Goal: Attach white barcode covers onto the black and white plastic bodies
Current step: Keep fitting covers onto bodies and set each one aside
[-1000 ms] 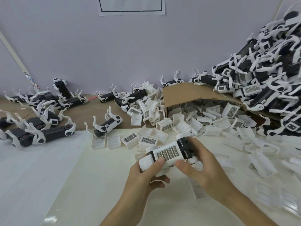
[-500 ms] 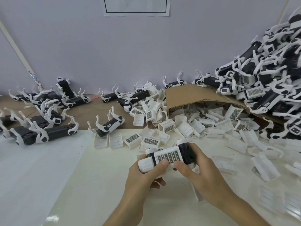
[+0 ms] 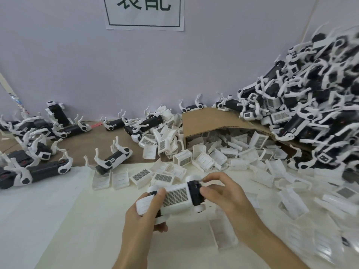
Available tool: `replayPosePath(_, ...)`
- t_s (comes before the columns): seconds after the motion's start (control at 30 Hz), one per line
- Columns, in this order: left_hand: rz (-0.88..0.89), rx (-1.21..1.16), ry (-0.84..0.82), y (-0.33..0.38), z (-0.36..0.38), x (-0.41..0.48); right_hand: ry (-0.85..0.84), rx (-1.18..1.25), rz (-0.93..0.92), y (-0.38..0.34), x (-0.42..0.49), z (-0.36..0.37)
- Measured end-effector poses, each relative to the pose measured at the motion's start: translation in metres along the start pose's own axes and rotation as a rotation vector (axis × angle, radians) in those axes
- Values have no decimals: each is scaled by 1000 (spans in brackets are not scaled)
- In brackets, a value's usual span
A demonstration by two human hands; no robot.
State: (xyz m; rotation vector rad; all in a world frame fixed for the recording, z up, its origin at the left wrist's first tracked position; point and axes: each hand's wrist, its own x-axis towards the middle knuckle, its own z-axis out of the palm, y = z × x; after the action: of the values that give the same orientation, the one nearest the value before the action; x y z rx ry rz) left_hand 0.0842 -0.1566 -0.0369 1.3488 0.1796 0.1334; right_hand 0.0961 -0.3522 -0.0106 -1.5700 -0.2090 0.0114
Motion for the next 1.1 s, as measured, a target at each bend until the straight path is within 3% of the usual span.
replayPosePath(0.2,-1,-35,9,-2,-4,11,-147,-10,-48,-8,-2,-3)
replayPosePath(0.37,-162,-208,-50,14,-8,24,-92,-6,-17,-17,-1,-7)
replayPosePath(0.5,14,-162,-45,19,-44,36,-88,25,127,-31,3,-16)
replayPosePath(0.6,-21,-259,-140,21,-55,41,-141,-23,209,-43,5,-23)
replayPosePath(0.67,-113,-415,-265,21,-59,43,-61,-40,236,-59,15,-27)
replayPosePath(0.73,-28,-430,-243,17,-50,36,137,78,245,-88,35,-42)
replayPosePath(0.8,47,-337,-380,15,-48,39,343,202,43,-135,61,-70)
replayPosePath(0.83,-54,-256,-305,13,-39,42,438,219,-95,-164,74,-88)
replayPosePath(0.87,-13,-194,-182,11,-31,37,526,239,-242,-194,87,-106)
replayPosePath(0.93,-14,-194,-125,15,-27,33,638,344,-370,-241,107,-129)
replayPosePath(1.0,-35,-175,-100,18,-27,36,675,189,-362,-247,122,-137)
replayPosePath(1.1,-9,-188,-106,17,-29,38,527,-289,-299,-179,117,-109)
